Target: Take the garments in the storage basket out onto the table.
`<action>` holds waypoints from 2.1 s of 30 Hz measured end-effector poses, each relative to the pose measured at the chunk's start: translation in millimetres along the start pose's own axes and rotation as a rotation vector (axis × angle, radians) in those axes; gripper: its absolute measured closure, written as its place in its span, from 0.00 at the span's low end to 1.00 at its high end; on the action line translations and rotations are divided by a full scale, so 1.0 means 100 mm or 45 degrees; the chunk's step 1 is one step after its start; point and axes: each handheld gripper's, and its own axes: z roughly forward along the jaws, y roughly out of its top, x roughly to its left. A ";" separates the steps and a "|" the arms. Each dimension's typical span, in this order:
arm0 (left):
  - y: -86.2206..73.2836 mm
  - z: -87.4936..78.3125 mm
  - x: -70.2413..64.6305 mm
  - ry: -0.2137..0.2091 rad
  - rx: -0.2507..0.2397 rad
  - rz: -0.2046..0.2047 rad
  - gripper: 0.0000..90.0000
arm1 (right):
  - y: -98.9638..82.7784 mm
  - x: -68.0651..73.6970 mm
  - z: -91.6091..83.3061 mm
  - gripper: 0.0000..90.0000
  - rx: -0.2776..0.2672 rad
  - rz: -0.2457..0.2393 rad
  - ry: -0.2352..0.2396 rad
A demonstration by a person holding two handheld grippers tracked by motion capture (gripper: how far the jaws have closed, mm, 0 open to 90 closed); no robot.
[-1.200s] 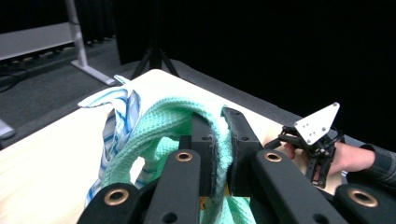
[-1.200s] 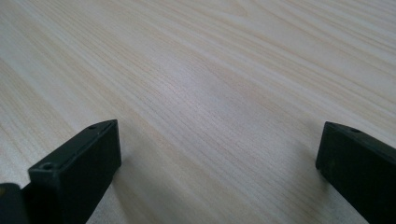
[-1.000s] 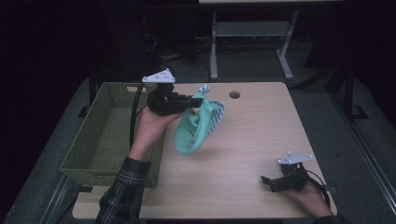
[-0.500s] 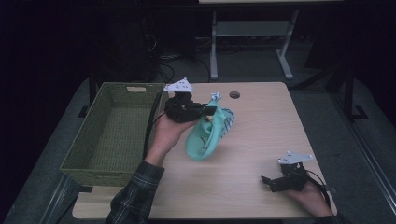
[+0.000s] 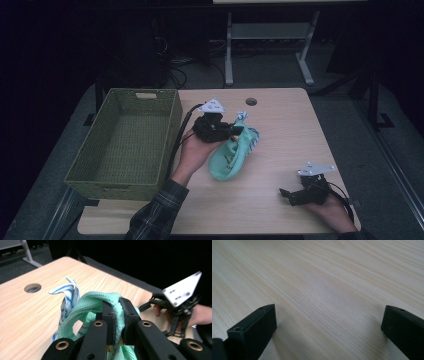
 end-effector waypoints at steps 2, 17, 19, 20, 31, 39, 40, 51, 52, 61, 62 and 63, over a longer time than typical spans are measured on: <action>-0.05 0.06 0.00 0.002 0.019 -0.002 0.92 | 0.00 0.00 0.00 0.00 0.000 0.000 0.000; -0.49 0.52 0.02 0.002 0.197 0.006 0.91 | 0.00 0.00 0.00 0.00 0.001 -0.003 0.000; -0.54 0.55 0.02 -0.003 0.222 0.005 0.91 | 0.00 0.00 0.00 0.00 0.001 -0.003 0.000; -0.56 0.57 0.02 -0.001 0.232 0.001 0.91 | 0.00 0.00 0.00 0.00 0.001 -0.003 0.000; -0.84 0.79 0.06 0.015 0.372 0.029 0.89 | 0.00 0.00 0.00 0.00 0.002 -0.004 -0.001; -0.90 0.81 0.09 0.037 0.396 0.044 0.79 | 0.00 0.00 0.00 0.00 0.002 -0.004 -0.001; -0.88 0.80 0.09 0.032 0.402 0.042 0.75 | 0.00 0.00 0.00 0.00 0.002 -0.004 -0.001; -0.71 0.31 0.00 0.032 0.329 0.080 0.52 | 0.00 0.00 0.00 0.00 0.002 -0.004 -0.001; -0.72 0.25 -0.01 0.020 0.313 0.064 0.53 | 0.00 0.00 0.00 0.00 0.001 -0.005 -0.001; -0.97 0.00 -0.06 0.070 0.314 0.001 0.81 | 0.00 0.00 0.00 0.00 0.002 -0.003 -0.001; -1.01 -0.01 -0.08 0.075 0.330 0.003 0.84 | 0.00 0.00 0.00 0.00 0.002 -0.003 -0.001; -1.04 -0.02 -0.10 0.086 0.345 -0.004 0.88 | 0.00 0.00 0.00 0.00 0.002 -0.003 -0.001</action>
